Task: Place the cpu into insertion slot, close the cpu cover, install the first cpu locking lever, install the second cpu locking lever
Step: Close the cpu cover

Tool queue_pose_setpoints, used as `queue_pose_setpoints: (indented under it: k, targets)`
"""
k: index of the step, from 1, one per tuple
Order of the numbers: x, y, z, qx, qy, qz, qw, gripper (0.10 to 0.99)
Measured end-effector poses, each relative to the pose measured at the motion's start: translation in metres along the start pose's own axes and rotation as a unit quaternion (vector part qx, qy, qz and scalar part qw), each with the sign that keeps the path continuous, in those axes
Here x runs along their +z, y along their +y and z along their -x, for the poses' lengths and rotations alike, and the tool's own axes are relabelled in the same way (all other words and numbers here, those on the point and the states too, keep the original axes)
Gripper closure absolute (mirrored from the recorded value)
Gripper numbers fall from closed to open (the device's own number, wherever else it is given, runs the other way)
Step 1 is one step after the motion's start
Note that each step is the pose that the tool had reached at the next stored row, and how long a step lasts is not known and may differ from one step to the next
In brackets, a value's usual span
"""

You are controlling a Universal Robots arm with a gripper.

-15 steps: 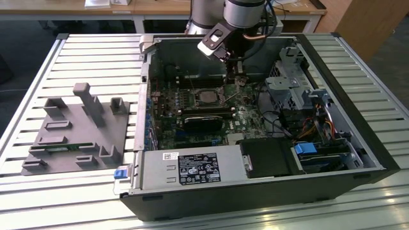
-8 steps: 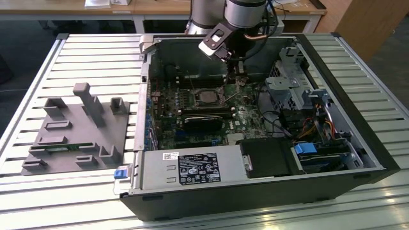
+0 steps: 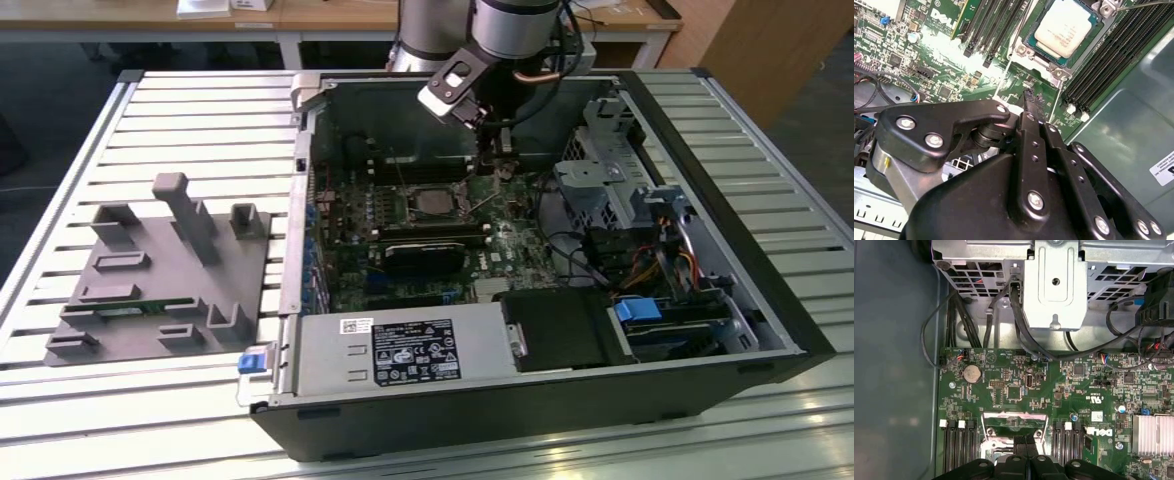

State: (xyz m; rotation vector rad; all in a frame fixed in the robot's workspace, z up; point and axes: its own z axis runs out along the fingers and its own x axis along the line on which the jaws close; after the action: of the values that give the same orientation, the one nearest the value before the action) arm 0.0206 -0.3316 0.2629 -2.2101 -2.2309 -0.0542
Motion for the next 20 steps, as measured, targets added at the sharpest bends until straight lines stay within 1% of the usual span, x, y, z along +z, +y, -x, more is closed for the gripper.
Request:
queue_pose_setpoints:
  k: [13,20]
  targets:
    - [0.0002,0.0081,0.0001,0.0,0.0,0.0,1.0,0.98]
    - [0.0012,0.017,-0.0013,0.0,0.0,0.0,1.0,0.98]
